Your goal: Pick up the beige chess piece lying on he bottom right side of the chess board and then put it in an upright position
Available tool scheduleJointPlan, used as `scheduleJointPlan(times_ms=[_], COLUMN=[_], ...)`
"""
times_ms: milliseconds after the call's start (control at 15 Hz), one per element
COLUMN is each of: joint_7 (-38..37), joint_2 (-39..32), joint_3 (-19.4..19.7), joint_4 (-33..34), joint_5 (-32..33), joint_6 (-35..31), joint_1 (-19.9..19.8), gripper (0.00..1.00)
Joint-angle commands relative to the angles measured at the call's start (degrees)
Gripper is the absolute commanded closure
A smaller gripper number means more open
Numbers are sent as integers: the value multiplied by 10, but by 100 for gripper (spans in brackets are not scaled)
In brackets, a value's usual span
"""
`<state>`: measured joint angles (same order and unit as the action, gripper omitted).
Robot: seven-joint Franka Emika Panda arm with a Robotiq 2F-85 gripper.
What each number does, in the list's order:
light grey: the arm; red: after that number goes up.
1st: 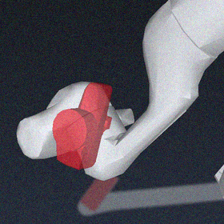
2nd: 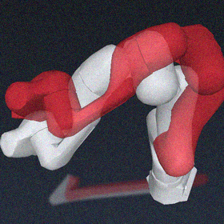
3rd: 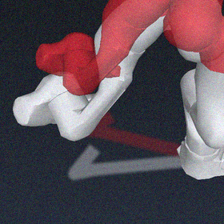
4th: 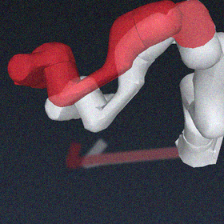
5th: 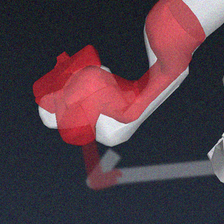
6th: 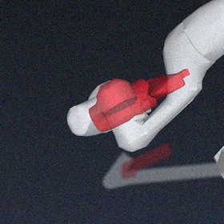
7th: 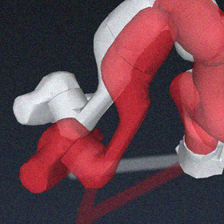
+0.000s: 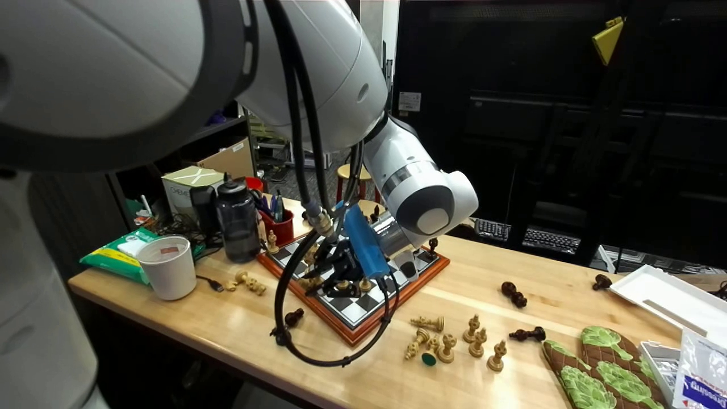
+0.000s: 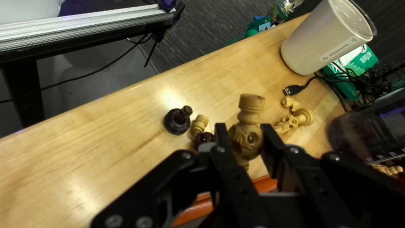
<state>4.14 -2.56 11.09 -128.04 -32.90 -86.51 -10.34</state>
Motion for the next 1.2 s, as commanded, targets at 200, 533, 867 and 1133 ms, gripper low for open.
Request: scheduleJointPlan(times_ms=[200, 533, 867, 1133], joint_7=[0, -4, -22, -39], joint_2=[-22, -72, -123, -154], joint_3=[1, 12, 23, 30], joint_4=[22, 74, 118, 135], joint_5=[10, -5, -29, -51], joint_6=[-5, 35, 97, 128], joint_1=[-5, -24, -50, -66], gripper=[93, 93, 93, 93])
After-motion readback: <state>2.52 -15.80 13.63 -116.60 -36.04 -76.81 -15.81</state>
